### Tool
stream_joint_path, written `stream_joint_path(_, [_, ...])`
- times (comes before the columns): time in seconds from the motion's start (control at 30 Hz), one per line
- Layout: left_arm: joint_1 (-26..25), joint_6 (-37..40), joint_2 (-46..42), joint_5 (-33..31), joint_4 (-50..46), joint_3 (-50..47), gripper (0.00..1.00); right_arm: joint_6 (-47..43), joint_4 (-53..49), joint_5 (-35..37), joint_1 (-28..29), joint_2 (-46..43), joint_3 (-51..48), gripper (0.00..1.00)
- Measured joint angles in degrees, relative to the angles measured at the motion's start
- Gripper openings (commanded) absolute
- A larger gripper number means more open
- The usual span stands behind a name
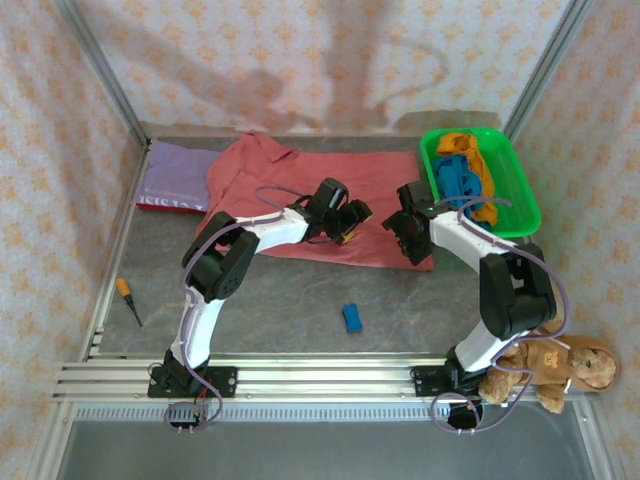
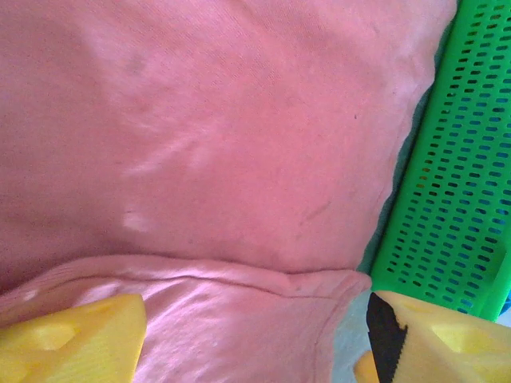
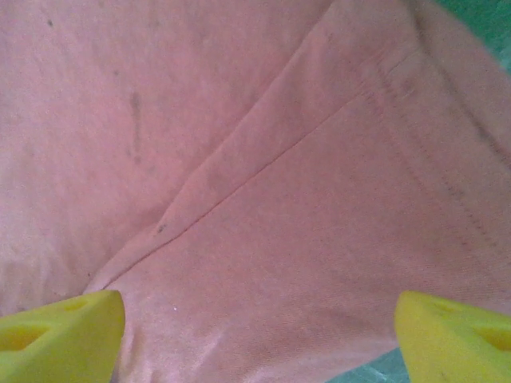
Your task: Fold and stack the t-shirts
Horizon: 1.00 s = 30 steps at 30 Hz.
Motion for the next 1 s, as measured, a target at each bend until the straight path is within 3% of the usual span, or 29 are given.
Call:
stream_joint_path(0.53, [4.3, 9.6, -5.4, -1.1, -9.6, -5.9, 0.77, 0.0, 1.6, -3.6, 1.0, 3.6, 2.1, 0.86])
stream_joint_path(1.0, [9.9, 17.0, -4.0, -1.7, -18.8, 4.4, 0.77, -2.0, 1.9, -5.5, 1.0, 4.8, 2.7, 0.85])
